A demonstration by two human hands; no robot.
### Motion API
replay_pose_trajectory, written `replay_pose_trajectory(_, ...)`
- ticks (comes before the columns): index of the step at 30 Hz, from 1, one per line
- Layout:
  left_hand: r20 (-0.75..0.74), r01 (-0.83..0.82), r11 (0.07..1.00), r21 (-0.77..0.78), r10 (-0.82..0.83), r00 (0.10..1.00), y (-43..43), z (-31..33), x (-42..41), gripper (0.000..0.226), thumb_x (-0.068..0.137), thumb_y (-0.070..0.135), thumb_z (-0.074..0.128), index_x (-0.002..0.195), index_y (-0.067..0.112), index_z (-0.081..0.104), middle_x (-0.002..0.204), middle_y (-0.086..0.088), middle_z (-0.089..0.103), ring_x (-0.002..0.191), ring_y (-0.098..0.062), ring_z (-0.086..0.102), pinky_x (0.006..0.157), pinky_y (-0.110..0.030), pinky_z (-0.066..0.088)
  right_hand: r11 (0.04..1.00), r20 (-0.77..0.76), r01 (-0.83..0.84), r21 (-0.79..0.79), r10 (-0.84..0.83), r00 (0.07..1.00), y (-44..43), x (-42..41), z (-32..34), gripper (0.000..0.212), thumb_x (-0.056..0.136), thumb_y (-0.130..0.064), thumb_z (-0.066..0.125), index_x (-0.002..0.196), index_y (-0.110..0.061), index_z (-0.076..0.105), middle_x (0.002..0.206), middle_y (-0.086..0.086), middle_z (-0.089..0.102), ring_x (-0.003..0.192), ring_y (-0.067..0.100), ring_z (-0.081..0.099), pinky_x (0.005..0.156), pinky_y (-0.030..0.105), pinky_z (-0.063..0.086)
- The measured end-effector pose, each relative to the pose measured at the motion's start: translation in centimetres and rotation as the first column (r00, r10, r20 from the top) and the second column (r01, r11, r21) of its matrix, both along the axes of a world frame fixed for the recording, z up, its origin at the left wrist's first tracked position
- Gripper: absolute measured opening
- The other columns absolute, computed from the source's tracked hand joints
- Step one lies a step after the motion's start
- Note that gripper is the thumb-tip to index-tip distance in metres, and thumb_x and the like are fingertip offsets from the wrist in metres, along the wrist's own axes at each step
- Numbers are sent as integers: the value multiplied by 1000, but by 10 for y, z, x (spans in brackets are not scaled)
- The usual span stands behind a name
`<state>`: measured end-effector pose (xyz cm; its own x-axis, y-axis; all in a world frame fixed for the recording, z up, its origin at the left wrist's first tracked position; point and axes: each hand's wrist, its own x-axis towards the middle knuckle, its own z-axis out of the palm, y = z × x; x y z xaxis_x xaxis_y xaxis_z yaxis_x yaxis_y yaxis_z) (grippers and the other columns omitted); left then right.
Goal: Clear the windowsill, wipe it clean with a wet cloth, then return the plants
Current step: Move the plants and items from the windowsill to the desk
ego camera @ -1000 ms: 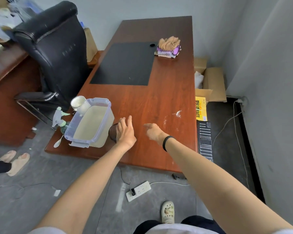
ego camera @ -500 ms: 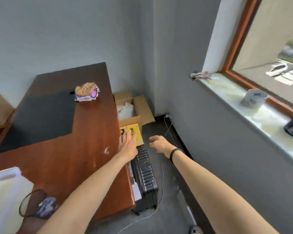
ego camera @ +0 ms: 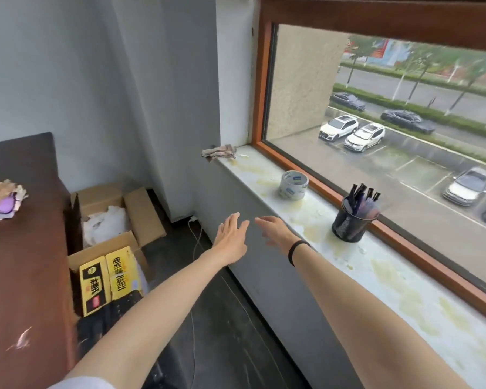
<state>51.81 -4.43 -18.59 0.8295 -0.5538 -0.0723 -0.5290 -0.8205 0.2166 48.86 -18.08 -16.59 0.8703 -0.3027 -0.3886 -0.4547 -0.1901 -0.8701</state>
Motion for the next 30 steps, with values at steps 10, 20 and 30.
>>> replay_pose_trajectory(10, 25, 149, 989, 13, -150, 988, -92, 14, 75, 58, 90, 13, 51, 142, 11, 28, 146, -14, 18, 132, -32, 24, 105, -38, 28, 932, 211, 269, -245, -220, 953, -75, 32, 3, 58, 88, -7, 49, 142, -11, 29, 124, 19, 53, 106, 32, 56, 82, 34, 45)
replay_pose_trajectory(20, 28, 280, 959, -44, -279, 960, -172, 14, 157, 53, 94, 25, 50, 142, 16, 30, 125, -19, 42, 116, -38, 46, 96, -42, 37, 849, 256, 435, -298, -368, 894, -130, 84, -2, 60, 83, -8, 62, 137, -10, 35, 128, 13, 49, 119, 25, 48, 77, 12, 32)
replay_pose_trajectory(30, -62, 276, 952, -131, -286, 956, -190, 4, 169, 27, 91, 16, 51, 118, 11, 55, 124, -16, 46, 112, -35, 51, 91, -39, 44, 832, 236, 399, -385, -329, 914, -141, 97, -12, 75, 82, -4, 58, 146, -18, 23, 139, 11, 37, 124, 25, 42, 94, 25, 35)
